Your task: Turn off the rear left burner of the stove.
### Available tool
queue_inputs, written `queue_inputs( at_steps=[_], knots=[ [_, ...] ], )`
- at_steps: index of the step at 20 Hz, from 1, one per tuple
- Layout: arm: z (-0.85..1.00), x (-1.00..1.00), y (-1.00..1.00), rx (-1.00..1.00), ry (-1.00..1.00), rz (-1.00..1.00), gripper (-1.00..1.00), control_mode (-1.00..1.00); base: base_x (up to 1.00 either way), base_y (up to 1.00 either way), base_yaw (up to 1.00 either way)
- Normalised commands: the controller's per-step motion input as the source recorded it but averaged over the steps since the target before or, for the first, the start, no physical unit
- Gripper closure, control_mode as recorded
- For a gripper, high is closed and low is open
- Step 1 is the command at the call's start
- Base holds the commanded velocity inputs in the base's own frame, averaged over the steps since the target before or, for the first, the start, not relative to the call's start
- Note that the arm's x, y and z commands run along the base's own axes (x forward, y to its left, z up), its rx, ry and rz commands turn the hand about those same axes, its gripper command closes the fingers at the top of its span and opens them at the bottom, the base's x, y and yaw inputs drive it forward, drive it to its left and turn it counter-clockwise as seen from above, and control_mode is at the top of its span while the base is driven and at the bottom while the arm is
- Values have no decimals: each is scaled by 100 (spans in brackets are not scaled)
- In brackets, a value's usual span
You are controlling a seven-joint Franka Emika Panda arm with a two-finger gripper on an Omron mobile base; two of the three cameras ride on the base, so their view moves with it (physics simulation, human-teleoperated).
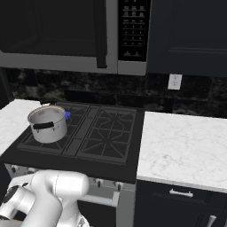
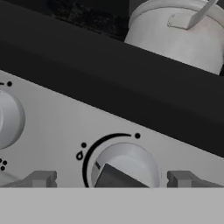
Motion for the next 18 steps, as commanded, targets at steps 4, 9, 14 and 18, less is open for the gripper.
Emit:
queue_inputs(
  at_steps=[4,9,14,18],
  knots=[
    [19,1,0,0,-6,0,-100,-100,0,0,0],
    [6,5,0,0,-1,0,100,-100,0,0,0],
    [0,1,0,0,0,0,100,-100,0,0,0],
    [-3,0,0,0,1,0,100,-100,0,0,0]
  ],
)
